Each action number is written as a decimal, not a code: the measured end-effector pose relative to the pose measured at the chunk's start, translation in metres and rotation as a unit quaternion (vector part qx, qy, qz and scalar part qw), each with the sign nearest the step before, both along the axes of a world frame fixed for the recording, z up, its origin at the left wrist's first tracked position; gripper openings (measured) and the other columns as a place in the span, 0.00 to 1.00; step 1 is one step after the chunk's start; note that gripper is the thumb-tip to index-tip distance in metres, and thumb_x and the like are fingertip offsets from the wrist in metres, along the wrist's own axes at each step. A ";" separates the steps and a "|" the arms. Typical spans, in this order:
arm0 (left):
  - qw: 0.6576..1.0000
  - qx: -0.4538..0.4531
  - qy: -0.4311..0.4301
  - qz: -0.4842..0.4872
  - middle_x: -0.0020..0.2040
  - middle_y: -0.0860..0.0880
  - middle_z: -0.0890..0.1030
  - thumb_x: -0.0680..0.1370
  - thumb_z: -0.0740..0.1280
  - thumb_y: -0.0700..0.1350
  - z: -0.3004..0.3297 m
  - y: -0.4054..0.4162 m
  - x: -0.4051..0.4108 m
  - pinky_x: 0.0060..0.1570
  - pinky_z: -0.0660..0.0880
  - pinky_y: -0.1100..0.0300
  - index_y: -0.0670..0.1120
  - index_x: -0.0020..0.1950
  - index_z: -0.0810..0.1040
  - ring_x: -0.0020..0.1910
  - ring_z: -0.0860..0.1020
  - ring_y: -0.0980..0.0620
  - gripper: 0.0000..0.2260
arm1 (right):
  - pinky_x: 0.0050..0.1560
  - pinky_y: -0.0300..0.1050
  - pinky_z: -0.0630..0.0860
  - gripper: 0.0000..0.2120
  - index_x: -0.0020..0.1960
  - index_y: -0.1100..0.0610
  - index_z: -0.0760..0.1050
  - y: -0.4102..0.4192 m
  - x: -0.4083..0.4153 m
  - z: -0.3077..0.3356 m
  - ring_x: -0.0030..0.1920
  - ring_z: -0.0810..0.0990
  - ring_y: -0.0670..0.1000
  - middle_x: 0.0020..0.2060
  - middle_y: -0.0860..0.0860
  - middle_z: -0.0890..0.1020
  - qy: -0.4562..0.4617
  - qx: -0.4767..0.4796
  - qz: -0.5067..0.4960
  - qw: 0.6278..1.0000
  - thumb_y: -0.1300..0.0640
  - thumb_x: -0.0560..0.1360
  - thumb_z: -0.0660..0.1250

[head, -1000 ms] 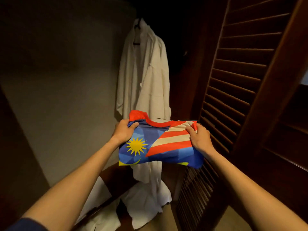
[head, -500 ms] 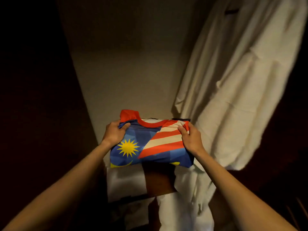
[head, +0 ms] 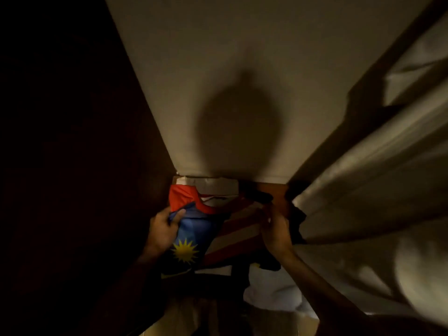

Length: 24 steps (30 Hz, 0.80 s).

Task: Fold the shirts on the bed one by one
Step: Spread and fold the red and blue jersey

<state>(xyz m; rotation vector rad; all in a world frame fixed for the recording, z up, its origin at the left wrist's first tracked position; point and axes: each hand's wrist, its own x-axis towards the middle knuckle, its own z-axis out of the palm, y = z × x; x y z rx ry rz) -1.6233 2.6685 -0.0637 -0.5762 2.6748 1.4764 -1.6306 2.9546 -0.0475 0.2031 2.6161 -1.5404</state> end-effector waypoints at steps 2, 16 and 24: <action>1.000 0.026 -0.010 0.003 0.37 0.51 0.83 0.79 0.70 0.41 -0.050 -0.004 -0.010 0.39 0.71 0.64 0.46 0.41 0.81 0.40 0.80 0.55 0.07 | 0.46 0.42 0.78 0.16 0.55 0.54 0.77 -0.008 -0.009 -0.047 0.47 0.83 0.53 0.43 0.47 0.82 -0.015 -0.047 -0.036 0.998 0.43 0.81 0.59; 0.998 0.068 0.005 0.003 0.54 0.40 0.83 0.78 0.70 0.39 -0.225 -0.057 -0.159 0.53 0.77 0.58 0.43 0.57 0.82 0.51 0.81 0.48 0.08 | 0.41 0.31 0.77 0.12 0.64 0.52 0.75 -0.065 -0.131 -0.241 0.47 0.81 0.38 0.48 0.42 0.81 -0.038 -0.161 -0.075 0.983 0.54 0.81 0.63; 0.942 0.153 -0.247 0.171 0.73 0.43 0.70 0.78 0.68 0.56 -0.292 -0.067 -0.128 0.64 0.72 0.48 0.43 0.76 0.66 0.70 0.70 0.40 0.31 | 0.44 0.36 0.76 0.25 0.68 0.54 0.72 -0.056 -0.120 -0.304 0.54 0.80 0.47 0.58 0.49 0.79 -0.231 -0.186 -0.114 0.948 0.45 0.75 0.70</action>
